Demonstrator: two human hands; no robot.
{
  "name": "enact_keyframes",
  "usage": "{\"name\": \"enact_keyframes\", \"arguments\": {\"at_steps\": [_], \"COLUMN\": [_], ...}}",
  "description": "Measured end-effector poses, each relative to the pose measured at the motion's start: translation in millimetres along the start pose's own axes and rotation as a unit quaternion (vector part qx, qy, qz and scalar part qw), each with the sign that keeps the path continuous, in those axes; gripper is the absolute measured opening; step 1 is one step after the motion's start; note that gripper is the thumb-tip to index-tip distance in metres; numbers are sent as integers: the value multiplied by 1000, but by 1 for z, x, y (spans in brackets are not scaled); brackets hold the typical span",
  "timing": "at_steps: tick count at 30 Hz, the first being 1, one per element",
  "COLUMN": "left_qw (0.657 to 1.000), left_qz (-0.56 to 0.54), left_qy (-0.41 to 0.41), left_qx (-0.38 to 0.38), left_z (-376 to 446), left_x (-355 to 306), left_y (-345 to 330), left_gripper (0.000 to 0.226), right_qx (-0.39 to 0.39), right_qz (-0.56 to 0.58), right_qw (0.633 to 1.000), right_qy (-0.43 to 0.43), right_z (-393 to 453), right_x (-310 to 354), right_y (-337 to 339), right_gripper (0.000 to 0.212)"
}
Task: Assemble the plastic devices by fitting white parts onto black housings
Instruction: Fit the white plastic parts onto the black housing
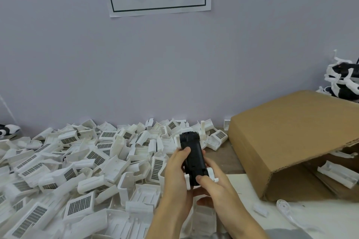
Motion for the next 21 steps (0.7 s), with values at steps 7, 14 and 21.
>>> {"name": "enact_keyframes", "arguments": {"at_steps": [7, 14, 21], "left_qw": [1000, 999, 999], "left_qz": [5, 35, 32], "left_qy": [-4, 1, -9], "left_qx": [-7, -2, -2], "left_z": [1, 0, -1], "left_x": [0, 0, -1], "left_y": [1, 3, 1], "left_gripper": [42, 25, 21], "right_qx": [7, -14, -25], "right_qz": [-13, -45, -24], "right_qw": [1000, 998, 999], "right_qy": [7, 30, 18], "right_z": [-2, -2, -4], "right_x": [1, 1, 4], "right_y": [0, -2, -4], "right_gripper": [47, 52, 49]}}
Point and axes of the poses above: each hand's wrist, its own z-axis towards the middle knuckle, its own y-axis out of the back of the hand, x = y × z, the point moved 1 cm from there along z, towards the middle knuckle, and after that the axes turned 8 degrees about -x, right-handed, at the moved point
